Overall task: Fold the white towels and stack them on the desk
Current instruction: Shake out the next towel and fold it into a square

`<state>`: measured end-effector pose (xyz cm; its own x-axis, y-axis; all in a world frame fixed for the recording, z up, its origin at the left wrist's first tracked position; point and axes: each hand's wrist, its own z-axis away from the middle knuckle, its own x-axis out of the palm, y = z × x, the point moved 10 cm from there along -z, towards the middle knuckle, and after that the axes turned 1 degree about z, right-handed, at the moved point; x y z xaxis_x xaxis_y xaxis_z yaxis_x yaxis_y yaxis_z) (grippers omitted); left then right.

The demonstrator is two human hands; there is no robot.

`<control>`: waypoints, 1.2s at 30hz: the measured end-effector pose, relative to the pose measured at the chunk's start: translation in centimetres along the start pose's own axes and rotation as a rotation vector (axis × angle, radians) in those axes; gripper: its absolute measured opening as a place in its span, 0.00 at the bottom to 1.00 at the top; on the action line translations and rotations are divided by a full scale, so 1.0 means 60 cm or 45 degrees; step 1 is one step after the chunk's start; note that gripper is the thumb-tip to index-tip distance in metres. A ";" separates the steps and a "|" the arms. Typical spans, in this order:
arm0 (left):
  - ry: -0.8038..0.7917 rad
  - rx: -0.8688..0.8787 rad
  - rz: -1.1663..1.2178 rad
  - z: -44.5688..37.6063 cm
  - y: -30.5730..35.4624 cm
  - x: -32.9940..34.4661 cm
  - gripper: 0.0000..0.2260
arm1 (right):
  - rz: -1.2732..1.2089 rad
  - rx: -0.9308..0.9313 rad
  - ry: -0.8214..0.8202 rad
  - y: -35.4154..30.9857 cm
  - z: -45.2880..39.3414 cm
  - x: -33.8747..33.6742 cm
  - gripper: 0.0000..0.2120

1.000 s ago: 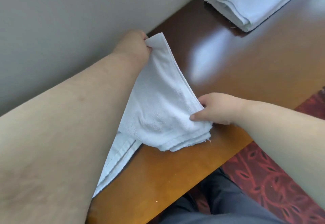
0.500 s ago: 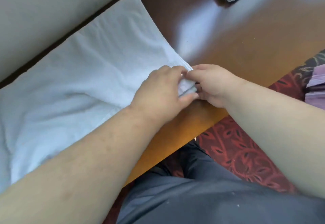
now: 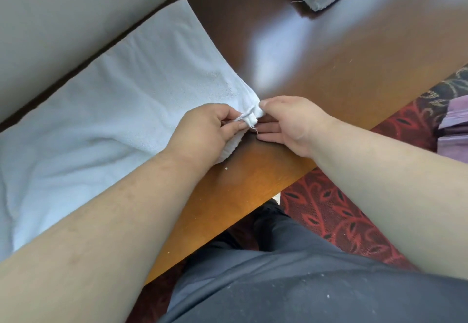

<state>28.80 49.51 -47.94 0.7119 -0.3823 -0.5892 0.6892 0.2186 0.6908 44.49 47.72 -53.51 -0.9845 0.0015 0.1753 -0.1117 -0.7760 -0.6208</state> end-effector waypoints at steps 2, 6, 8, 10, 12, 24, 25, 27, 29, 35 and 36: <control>0.124 0.013 0.085 0.000 0.006 -0.012 0.04 | 0.051 -0.041 0.134 0.000 -0.005 -0.021 0.06; 0.278 0.117 -0.018 -0.009 0.049 -0.017 0.07 | 0.163 -0.081 0.191 0.000 -0.006 -0.030 0.08; 0.266 0.144 -0.149 -0.021 0.065 -0.004 0.09 | 0.092 -0.066 0.150 0.001 -0.004 -0.025 0.11; 0.209 0.111 -0.258 -0.033 0.066 0.015 0.10 | -0.032 -0.021 0.115 0.003 0.001 -0.023 0.15; 0.115 0.048 -0.342 -0.039 0.056 0.033 0.11 | -0.042 -0.012 0.099 0.004 0.003 -0.024 0.19; 0.117 0.286 -0.425 0.008 0.062 0.023 0.05 | 0.005 -0.021 -0.010 0.006 0.001 -0.022 0.18; 0.050 0.306 -0.504 0.008 0.061 0.040 0.07 | 0.011 0.006 0.015 0.007 0.001 -0.023 0.23; 0.020 0.316 -0.539 0.010 0.058 0.053 0.08 | 0.126 -0.003 0.042 0.004 0.002 -0.019 0.25; 0.102 0.319 -0.546 0.021 0.055 0.044 0.10 | 0.333 -0.092 0.113 -0.005 0.004 -0.019 0.14; 0.225 0.138 -0.903 0.058 -0.003 -0.003 0.19 | 1.310 -0.384 0.448 -0.065 0.026 -0.007 0.07; 0.221 0.127 -0.933 0.063 -0.009 -0.006 0.20 | 1.377 -0.386 0.468 -0.070 0.028 0.000 0.07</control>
<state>27.65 46.13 -46.50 0.0933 -0.2500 -0.9637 0.9843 -0.1227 0.1271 45.21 49.92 -49.64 -0.5613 -0.3444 -0.7526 0.8251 -0.3043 -0.4761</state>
